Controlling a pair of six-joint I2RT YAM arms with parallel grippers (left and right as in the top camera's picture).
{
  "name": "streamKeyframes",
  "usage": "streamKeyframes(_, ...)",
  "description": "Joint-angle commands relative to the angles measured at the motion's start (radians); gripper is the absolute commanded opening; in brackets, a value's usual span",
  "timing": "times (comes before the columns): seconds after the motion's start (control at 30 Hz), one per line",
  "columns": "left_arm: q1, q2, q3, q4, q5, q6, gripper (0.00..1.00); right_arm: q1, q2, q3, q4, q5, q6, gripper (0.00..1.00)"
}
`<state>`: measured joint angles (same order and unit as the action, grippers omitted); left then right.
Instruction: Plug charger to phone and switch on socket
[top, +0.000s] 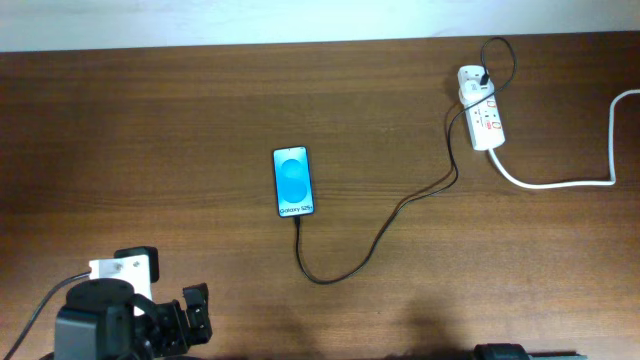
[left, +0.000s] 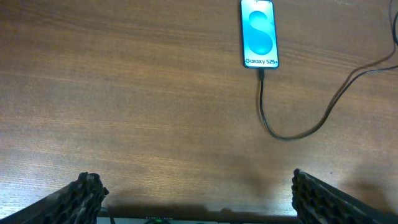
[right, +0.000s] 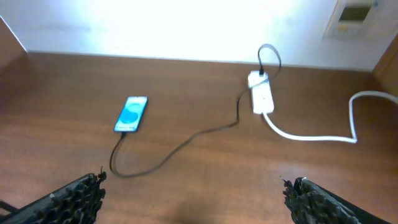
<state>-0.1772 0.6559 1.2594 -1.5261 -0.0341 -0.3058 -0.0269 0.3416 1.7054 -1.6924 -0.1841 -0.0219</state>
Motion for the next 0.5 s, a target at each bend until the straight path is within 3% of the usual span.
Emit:
streamKeyframes(0.0,0.001,-0.004,0.000,0.002,0.000,0.008,0.99,0.009,-0.088,0.002,-0.006,-0.023,0.060,0.98)
streamKeyframes(0.13,0.001,-0.004,0.000,0.002,0.000,0.008,0.99,0.007,-0.164,0.002,-0.006,-0.051,0.068,0.98)
streamKeyframes(0.47,0.001,-0.004,0.000,0.002,0.000,0.008,0.99,0.007,-0.167,0.002,-0.006,-0.048,0.067,0.98)
